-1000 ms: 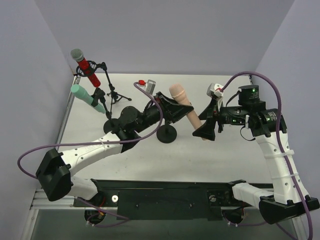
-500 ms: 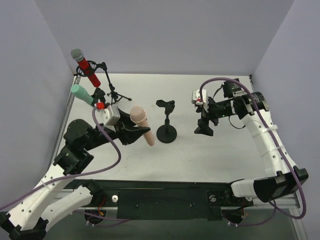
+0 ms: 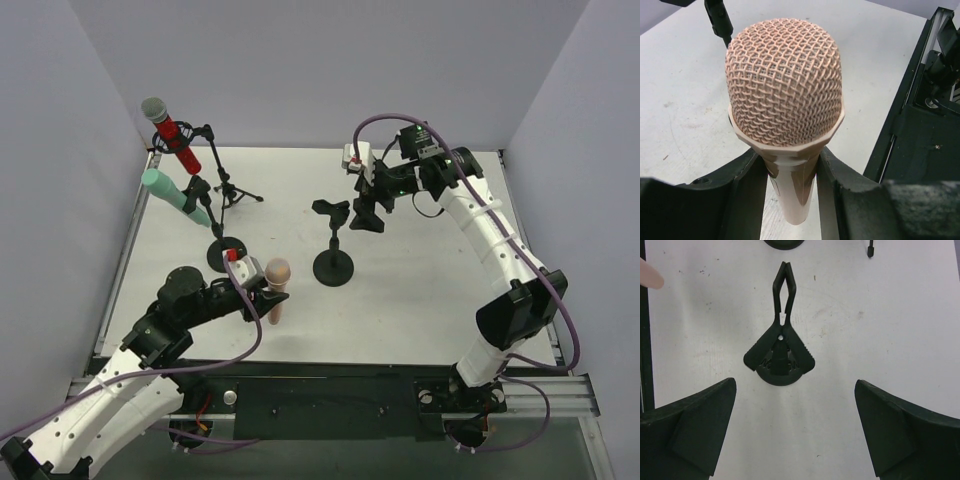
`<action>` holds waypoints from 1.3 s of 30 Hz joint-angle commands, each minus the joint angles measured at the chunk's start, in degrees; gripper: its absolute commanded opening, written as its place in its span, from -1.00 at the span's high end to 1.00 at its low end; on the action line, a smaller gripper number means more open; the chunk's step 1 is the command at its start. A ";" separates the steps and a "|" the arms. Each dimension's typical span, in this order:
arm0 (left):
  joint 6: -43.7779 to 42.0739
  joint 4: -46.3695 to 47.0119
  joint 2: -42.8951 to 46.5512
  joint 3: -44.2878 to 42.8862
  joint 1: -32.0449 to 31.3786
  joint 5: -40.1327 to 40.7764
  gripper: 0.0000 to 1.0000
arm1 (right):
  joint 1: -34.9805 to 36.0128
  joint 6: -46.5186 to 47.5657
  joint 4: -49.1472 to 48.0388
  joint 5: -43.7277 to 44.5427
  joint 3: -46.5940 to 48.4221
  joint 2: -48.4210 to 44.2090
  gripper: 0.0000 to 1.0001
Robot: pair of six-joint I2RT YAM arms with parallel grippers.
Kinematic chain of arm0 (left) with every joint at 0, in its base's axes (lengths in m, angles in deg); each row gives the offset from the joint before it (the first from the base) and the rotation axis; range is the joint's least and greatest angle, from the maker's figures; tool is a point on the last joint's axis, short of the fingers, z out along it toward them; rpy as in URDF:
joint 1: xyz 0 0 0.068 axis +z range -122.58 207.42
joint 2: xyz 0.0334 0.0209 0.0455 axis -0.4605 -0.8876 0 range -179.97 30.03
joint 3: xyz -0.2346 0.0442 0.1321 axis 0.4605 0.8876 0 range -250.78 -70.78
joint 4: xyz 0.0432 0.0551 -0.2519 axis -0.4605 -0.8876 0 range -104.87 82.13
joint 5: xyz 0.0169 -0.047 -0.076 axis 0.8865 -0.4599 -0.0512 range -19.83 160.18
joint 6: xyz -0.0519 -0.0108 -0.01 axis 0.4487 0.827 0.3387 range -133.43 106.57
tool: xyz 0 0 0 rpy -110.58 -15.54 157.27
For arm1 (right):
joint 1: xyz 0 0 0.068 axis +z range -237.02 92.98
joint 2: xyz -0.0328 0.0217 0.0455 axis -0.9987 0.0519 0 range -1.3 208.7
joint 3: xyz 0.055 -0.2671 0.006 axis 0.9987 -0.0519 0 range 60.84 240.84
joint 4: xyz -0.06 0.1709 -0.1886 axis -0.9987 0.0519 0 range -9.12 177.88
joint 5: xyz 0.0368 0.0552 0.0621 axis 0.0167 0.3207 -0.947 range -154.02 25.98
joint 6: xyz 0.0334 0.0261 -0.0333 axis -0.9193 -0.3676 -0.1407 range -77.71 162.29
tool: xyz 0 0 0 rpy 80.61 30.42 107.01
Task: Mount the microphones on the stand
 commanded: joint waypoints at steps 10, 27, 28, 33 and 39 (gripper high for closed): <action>-1.17 4.50 1.00 -1.13 1.15 0.63 1.00 | 3.30 -3.49 -0.37 -3.92 7.14 7.32 -0.99; -2.13 9.06 -9.98 -13.86 5.89 4.06 1.00 | 3.47 9.07 10.70 -9.11 9.16 8.82 -0.08; -1.96 9.33 -12.51 -14.92 6.33 3.71 1.00 | 3.47 10.04 11.75 -9.55 9.16 8.82 0.05; -0.20 14.07 -23.15 -23.00 10.11 1.08 1.00 | 3.38 12.69 14.13 -9.90 9.34 8.82 0.38; 4.98 22.33 -30.28 -25.74 13.10 -6.92 1.00 | 3.30 12.86 13.78 -9.99 8.99 9.00 0.90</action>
